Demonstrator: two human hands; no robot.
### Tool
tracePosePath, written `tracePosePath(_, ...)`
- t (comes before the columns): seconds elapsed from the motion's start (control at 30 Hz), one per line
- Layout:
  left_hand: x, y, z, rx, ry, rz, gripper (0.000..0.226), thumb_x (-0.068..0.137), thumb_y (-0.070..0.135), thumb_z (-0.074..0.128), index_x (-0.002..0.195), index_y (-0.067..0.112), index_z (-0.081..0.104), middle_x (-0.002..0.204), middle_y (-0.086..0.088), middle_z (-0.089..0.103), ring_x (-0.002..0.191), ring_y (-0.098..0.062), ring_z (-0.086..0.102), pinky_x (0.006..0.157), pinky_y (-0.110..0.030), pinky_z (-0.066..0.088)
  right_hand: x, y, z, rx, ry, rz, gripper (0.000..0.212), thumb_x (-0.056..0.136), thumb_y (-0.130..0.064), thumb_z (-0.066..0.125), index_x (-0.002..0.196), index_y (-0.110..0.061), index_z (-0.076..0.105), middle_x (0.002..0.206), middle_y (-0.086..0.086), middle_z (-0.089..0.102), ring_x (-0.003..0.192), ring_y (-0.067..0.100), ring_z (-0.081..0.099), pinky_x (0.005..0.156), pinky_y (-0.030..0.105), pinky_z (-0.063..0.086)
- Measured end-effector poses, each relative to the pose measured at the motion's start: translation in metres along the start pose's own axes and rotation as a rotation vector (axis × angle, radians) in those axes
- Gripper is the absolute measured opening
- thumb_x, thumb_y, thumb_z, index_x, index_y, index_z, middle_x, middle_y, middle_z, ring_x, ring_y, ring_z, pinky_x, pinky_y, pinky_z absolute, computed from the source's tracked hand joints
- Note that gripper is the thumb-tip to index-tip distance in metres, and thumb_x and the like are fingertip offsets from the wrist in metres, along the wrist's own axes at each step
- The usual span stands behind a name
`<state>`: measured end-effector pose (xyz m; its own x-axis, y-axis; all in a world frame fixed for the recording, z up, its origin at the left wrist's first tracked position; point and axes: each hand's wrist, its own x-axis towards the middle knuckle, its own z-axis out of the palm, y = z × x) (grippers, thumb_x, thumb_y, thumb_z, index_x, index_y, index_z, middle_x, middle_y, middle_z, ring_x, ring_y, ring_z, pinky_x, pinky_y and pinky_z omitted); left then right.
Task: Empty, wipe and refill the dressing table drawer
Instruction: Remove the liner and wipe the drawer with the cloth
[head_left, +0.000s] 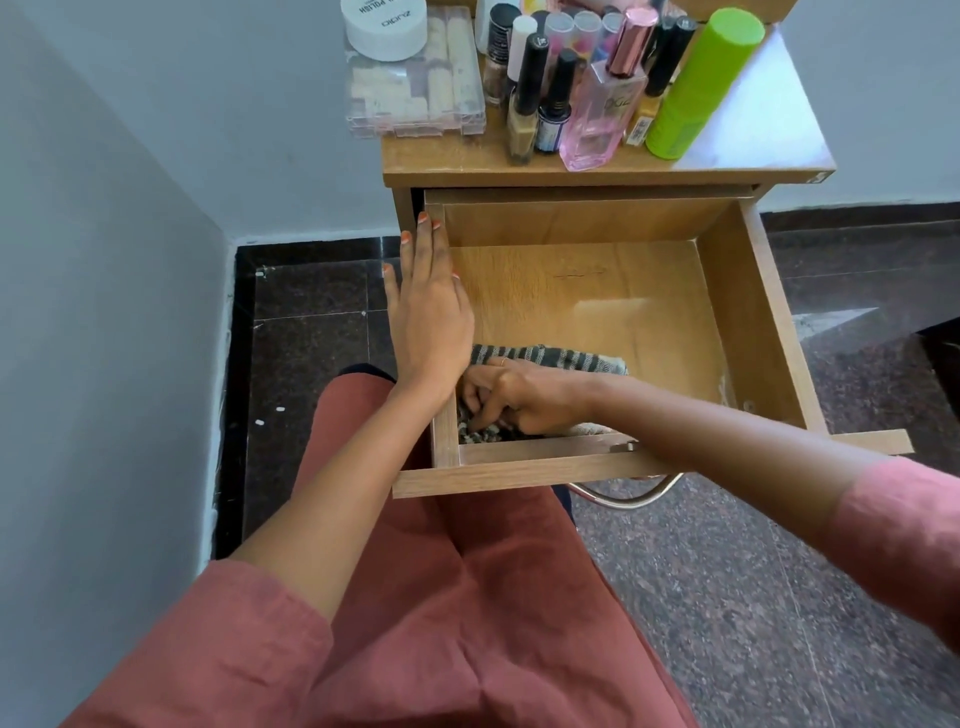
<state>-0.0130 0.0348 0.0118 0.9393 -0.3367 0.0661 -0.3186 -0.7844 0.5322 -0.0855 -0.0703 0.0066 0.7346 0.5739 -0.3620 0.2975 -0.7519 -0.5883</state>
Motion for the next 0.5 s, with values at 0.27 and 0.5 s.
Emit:
tracePosePath(0.27,0.0,0.0,0.0,0.001,-0.01,-0.003,0.048,0.099,0.014,0.025,0.146,0.012,0.015,0.156,-0.003,0.009,0.144,-0.018,0.005,0.118,-0.038,0.003,-0.007,0.005,-0.007,-0.22,0.117,0.007,0.045,0.076,0.012,0.048,0.108,-0.012,0.067,0.105,0.016,0.054,0.081,0.023,0.041,0.067,0.031,0.037)
tracePosePath(0.5,0.001,0.002,-0.002,0.003,-0.007,-0.003,0.048,0.099,0.012,0.026,0.145,0.01,0.016,0.156,-0.004,0.01,0.144,-0.02,0.005,0.117,-0.037,0.003,0.007,0.021,-0.018,-0.21,0.314,0.126,0.039,0.077,0.01,0.045,0.105,-0.007,0.068,0.103,0.021,0.052,0.088,0.039,0.051,0.072,0.049,0.048)
